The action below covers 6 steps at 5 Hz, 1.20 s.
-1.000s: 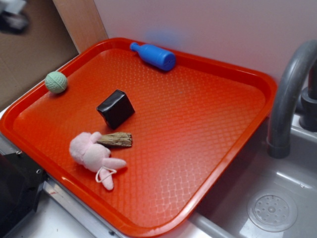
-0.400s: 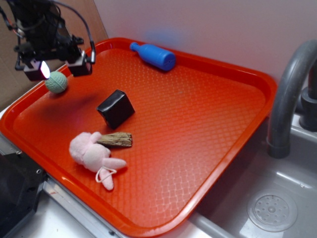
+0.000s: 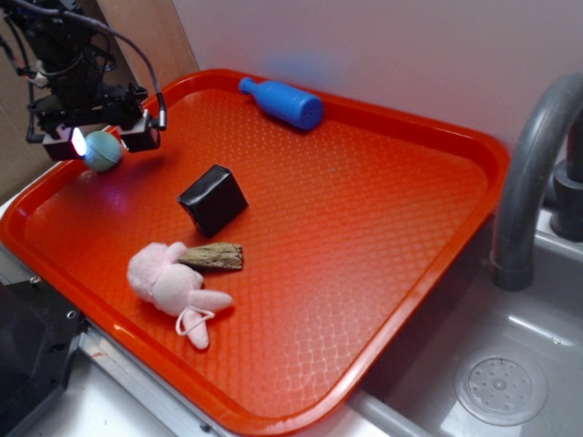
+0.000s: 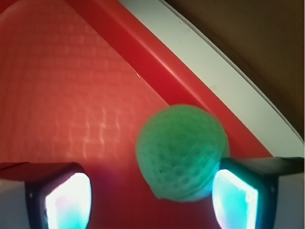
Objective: Grab the green ball.
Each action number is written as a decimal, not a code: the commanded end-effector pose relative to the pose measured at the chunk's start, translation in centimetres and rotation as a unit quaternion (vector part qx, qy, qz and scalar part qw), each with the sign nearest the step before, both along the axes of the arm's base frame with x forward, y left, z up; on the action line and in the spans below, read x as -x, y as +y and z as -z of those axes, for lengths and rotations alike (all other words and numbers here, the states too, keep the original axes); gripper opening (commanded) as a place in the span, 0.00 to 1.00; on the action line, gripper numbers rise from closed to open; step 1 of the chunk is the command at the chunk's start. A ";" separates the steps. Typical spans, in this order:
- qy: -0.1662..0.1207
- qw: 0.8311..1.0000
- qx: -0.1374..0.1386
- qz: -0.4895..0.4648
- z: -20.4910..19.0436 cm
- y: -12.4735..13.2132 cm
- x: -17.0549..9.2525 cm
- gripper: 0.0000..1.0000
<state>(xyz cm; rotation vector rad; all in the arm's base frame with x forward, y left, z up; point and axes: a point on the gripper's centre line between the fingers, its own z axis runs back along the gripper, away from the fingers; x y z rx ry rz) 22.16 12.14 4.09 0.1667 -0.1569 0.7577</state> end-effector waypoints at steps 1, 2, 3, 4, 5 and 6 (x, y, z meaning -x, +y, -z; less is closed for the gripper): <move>0.000 1.000 -0.028 -0.002 -0.3 5.6 -0.2 1.00; 0.013 0.998 -0.057 -0.020 0.0 7.1 0.4 1.00; 0.007 0.997 -0.072 -0.010 0.2 6.3 0.1 0.00; 0.008 0.997 -0.074 0.011 0.0 5.6 0.0 0.00; 0.006 0.998 -0.064 0.026 -0.3 5.3 0.0 0.00; 0.012 0.997 -0.020 0.076 -2.4 3.6 0.2 0.00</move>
